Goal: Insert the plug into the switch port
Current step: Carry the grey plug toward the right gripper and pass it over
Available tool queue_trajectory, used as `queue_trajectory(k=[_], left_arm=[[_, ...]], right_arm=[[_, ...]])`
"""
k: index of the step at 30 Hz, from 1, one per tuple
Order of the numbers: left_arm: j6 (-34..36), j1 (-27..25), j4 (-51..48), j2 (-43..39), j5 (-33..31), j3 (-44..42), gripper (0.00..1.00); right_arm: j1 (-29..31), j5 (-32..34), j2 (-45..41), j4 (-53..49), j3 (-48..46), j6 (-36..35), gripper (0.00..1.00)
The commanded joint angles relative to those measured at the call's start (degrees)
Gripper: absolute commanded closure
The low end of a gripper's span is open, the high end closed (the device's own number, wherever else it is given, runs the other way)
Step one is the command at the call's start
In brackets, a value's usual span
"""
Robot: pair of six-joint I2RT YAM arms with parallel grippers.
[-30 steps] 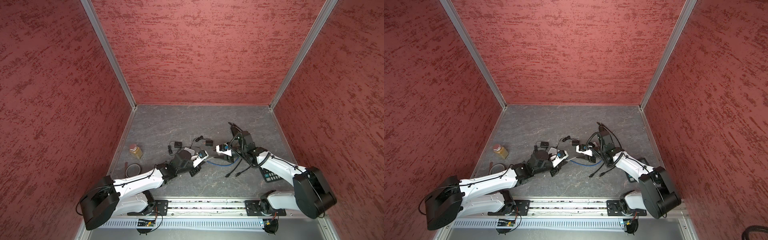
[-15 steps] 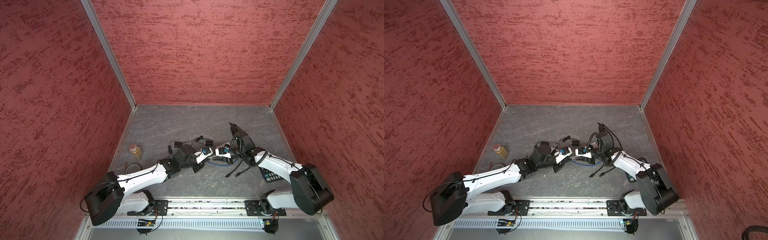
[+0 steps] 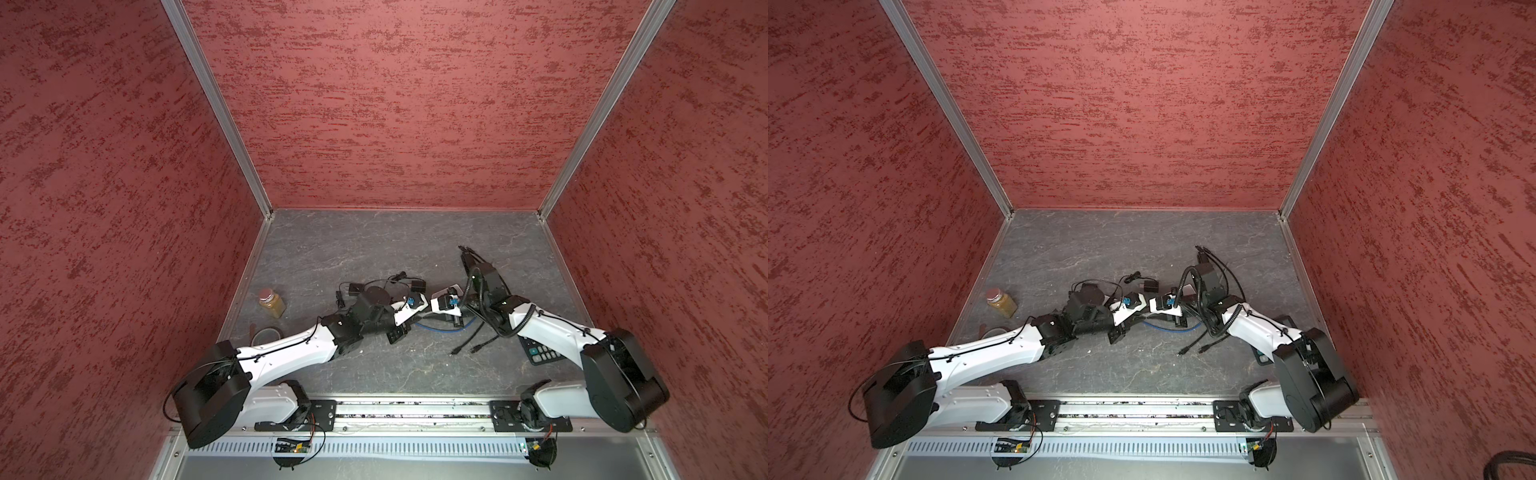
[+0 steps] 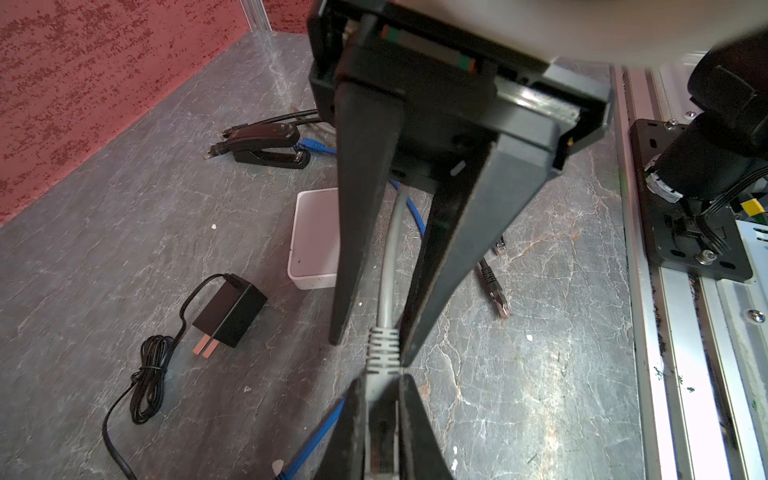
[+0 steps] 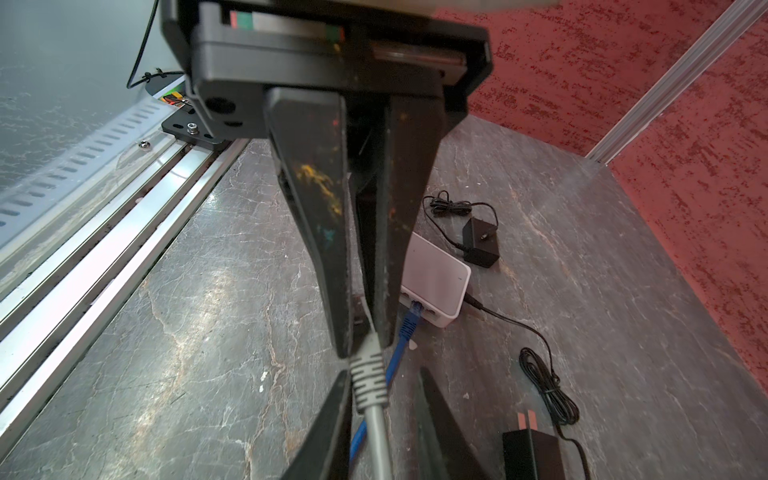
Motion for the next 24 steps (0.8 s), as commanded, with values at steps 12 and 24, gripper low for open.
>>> queue_trajectory(k=[12, 24], left_arm=[[1.4, 0.2, 1.4, -0.2, 0.6, 0.7, 0.87], [0.4, 0.7, 2.5, -0.7, -1.5, -0.5, 0.81]], right_arm=[[1.0, -4.3, -0.7, 0.2, 0.3, -0.5, 0.79], [1.9, -2.9, -0.4, 3.3, -1.6, 1.5, 0.96]])
